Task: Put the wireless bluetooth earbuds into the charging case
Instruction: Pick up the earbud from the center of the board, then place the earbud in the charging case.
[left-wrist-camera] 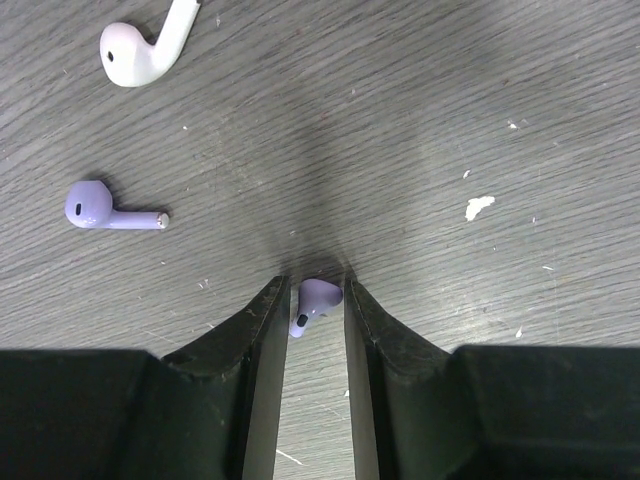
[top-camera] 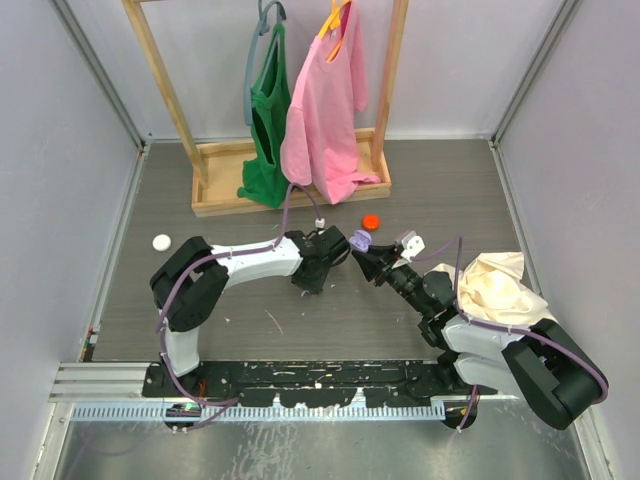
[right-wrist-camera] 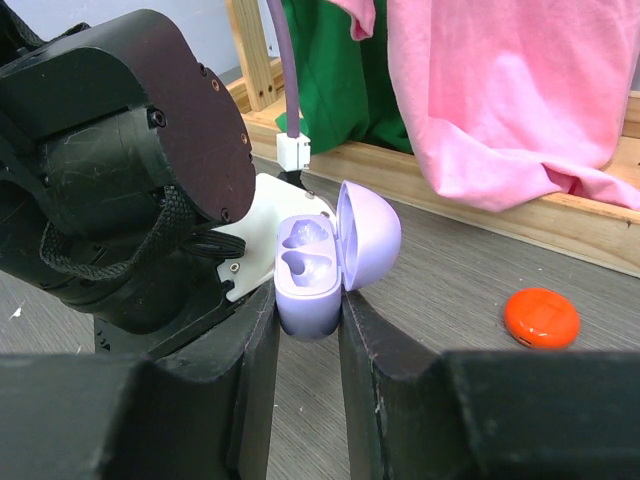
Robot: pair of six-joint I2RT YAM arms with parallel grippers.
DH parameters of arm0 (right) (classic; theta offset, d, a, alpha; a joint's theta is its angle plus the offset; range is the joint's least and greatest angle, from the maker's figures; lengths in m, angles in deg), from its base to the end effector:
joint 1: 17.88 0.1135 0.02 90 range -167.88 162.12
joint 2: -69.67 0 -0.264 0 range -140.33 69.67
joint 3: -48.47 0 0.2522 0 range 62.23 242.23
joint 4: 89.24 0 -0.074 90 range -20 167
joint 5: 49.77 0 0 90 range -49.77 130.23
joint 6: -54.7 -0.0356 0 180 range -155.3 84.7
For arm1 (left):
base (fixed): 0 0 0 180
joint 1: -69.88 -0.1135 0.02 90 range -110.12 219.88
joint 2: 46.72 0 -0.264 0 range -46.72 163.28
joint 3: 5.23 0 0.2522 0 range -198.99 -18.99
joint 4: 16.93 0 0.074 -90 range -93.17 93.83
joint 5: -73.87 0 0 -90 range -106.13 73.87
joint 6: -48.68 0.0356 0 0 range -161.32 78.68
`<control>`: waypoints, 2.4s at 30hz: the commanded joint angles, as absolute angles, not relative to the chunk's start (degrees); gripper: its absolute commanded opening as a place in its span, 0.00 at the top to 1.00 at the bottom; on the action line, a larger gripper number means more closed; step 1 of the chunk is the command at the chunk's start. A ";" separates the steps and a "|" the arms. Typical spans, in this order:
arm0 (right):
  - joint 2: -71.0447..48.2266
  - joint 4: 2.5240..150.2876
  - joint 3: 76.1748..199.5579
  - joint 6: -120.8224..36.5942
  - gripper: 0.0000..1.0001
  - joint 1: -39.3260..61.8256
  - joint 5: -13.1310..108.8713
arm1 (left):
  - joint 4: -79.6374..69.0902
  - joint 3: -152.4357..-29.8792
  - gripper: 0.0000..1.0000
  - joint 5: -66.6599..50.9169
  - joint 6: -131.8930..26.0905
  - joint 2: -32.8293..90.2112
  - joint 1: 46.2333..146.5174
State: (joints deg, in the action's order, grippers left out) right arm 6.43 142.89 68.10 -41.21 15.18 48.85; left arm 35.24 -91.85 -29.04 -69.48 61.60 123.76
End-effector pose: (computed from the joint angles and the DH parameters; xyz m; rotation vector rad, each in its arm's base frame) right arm 0.1578 0.1091 0.1914 -0.4643 1.3816 0.6654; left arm 0.2231 -0.2922 0.1664 0.5759 2.7229 -0.0213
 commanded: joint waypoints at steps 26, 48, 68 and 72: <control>4.10 145.25 71.08 -40.20 0.99 15.50 54.18 | 29.86 -83.96 0.84 -36.78 -72.73 49.46 123.88; 0.89 148.40 72.06 -39.52 0.99 15.52 62.10 | 9.44 -76.41 0.83 -30.58 -66.81 26.92 123.94; -6.49 166.47 68.92 -38.77 0.99 15.52 67.87 | -7.25 -75.83 0.82 -21.10 -65.17 24.50 125.66; -6.22 166.43 68.83 -38.89 0.99 15.52 67.88 | -10.37 -74.99 0.83 -21.10 -62.76 24.91 126.90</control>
State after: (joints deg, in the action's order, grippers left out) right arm -6.58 159.17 68.93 -39.92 15.18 67.04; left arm -2.61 -75.41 -21.89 -65.86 24.77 125.71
